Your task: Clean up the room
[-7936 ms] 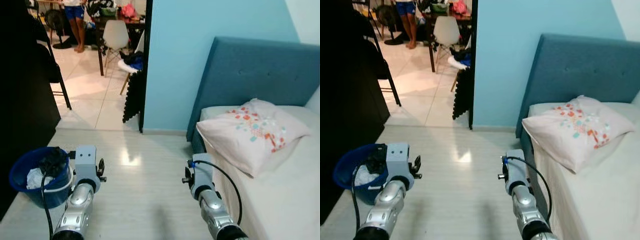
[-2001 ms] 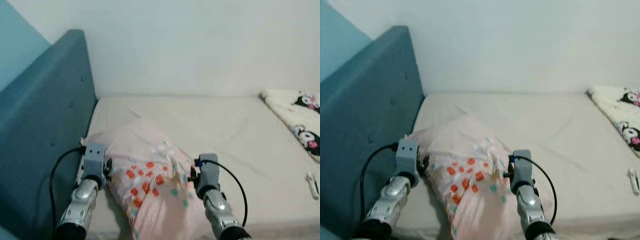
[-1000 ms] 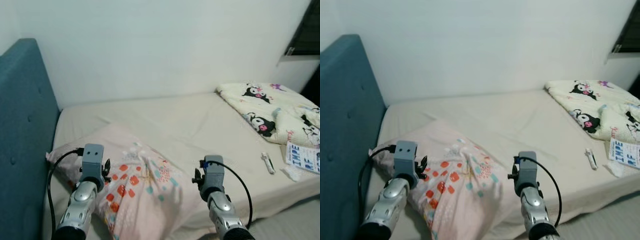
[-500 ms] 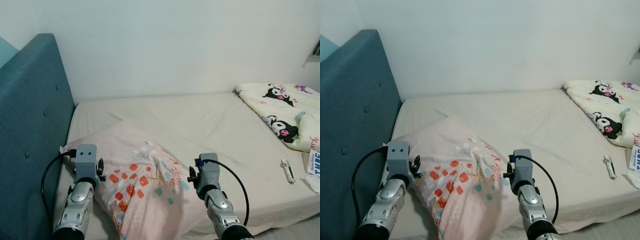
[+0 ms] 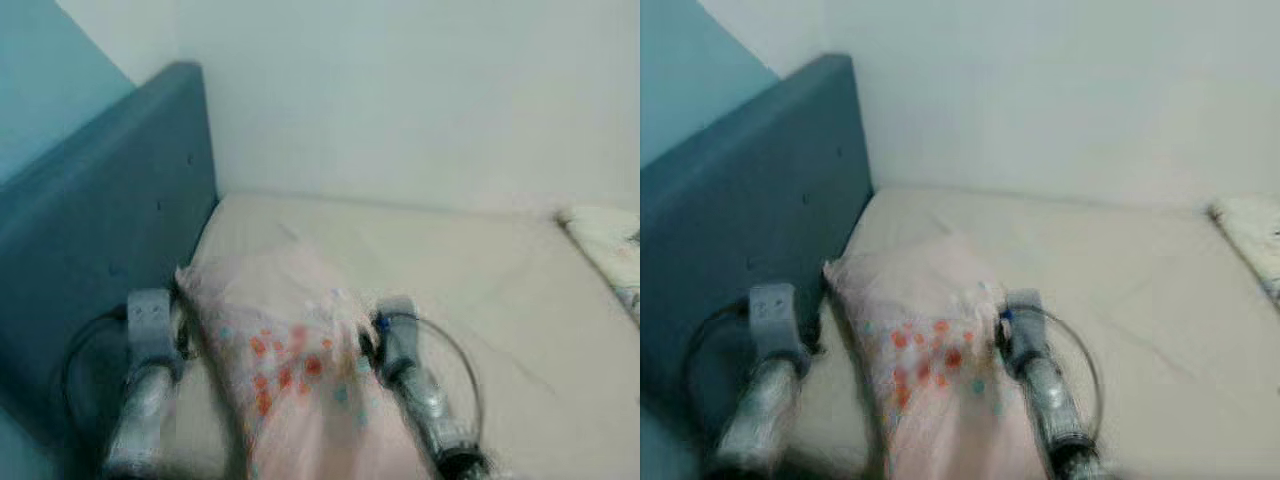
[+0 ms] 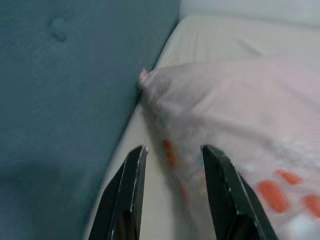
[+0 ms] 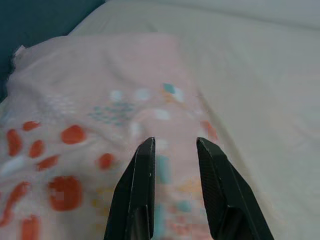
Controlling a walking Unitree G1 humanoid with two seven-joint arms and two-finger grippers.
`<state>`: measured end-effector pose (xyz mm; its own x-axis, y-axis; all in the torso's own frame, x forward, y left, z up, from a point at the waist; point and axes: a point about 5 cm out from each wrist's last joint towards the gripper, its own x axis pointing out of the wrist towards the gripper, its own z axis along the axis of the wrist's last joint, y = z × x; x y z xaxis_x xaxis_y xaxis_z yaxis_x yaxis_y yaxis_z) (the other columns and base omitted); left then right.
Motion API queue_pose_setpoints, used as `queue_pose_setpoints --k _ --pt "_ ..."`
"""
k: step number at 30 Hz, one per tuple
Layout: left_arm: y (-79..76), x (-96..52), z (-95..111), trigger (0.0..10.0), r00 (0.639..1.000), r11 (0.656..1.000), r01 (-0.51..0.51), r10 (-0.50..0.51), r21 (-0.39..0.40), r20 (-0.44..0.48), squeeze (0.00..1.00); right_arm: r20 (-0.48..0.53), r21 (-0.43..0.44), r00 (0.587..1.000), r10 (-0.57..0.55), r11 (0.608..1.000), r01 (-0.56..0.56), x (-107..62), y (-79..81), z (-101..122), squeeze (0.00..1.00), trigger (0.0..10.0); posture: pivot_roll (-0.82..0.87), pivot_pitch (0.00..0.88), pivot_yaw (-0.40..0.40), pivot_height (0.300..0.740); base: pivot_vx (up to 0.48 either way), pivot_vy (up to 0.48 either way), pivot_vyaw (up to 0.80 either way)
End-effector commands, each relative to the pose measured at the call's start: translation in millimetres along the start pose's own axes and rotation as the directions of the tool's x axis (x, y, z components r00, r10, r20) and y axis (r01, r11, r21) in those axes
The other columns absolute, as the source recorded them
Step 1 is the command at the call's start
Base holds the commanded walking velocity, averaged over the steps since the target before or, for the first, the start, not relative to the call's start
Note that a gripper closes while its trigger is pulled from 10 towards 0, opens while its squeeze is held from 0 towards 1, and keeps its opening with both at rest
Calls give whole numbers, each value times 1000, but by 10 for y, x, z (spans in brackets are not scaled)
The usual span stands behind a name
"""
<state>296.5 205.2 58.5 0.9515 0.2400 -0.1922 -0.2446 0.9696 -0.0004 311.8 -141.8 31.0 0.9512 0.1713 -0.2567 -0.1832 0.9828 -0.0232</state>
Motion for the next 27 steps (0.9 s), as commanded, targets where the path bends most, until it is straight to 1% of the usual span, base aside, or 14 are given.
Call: queue_pose_setpoints --k 1,9,14,18,25,27 --pt "-42 3 18 10000 1000 1000 16 -16 -1 0 0 -7 16 1000 -8 1000 8 -13 -15 -26 0 10000 82 0 -77 740 0 0 0" --pt "-45 2 14 10000 999 999 32 -32 28 -2 0 -13 17 1000 0 1000 0 -14 5 -37 0 10000 84 0 -77 740 0 0 0" --pt "-55 14 17 10000 1000 999 29 -29 29 -8 0 -17 16 1000 -4 1000 5 -15 0 -43 0 10000 82 0 -76 740 0 0 0" --pt "-90 40 31 10000 999 998 47 -46 37 -10 0 -24 17 999 -48 999 49 -19 -45 -49 0 10000 78 0 -72 740 0 0 0" --pt "-115 55 33 10000 998 997 63 -63 50 -15 0 -25 24 997 -67 997 67 -24 -72 -49 0 10000 77 0 -73 740 0 0 0" --pt "-145 57 31 10000 997 995 82 -81 47 -18 0 -25 29 997 -68 997 69 -27 -78 -52 0 10000 76 0 -74 740 0 0 0"
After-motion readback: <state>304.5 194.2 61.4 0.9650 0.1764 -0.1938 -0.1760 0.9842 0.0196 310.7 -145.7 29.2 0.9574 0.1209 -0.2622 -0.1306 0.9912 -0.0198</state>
